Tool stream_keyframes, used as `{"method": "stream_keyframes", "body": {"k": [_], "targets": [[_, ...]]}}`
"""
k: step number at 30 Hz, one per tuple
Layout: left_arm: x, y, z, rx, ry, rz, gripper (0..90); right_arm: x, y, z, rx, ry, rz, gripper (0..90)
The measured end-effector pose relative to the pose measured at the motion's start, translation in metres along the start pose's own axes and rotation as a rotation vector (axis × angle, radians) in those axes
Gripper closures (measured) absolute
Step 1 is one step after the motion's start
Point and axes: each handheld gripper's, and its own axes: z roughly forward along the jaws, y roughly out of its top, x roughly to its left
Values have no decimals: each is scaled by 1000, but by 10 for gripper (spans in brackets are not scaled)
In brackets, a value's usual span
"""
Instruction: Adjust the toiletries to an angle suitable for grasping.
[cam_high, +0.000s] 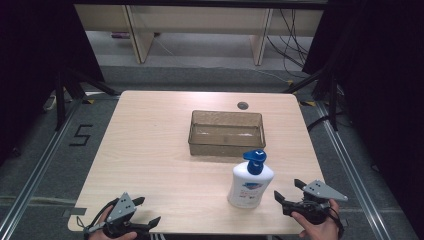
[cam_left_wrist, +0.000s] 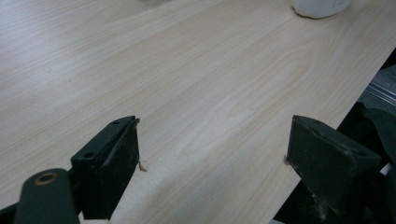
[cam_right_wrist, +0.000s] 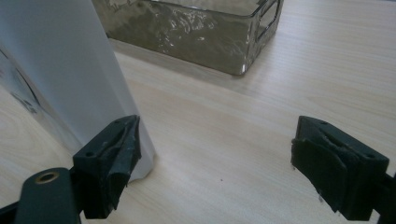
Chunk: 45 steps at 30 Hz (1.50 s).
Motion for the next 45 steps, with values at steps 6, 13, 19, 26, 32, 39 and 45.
{"method": "stream_keyframes", "body": {"k": [6, 13, 19, 26, 32, 39, 45], "targets": [[0, 0, 0, 0, 0, 1, 163, -5, 2, -3, -31, -3, -21, 166], [1, 0, 0, 8, 8, 10, 163, -5, 4, -7, -79, 17, 22, 152], [1, 0, 0, 10, 9, 10, 163, -3, 7, -12, -102, 28, 59, 153], [3, 0, -1, 22, 12, 26, 163, -2, 15, -22, -140, 35, 27, 153], [2, -1, 0, 4, 2, 2, 163, 4, 22, -31, -156, 42, 41, 155], [2, -1, 1, 1, 1, -2, 163, 8, 27, -35, -174, 54, 8, 157], [2, -1, 1, 1, 1, -3, 163, 13, 30, -39, -179, 50, 4, 160]]}}
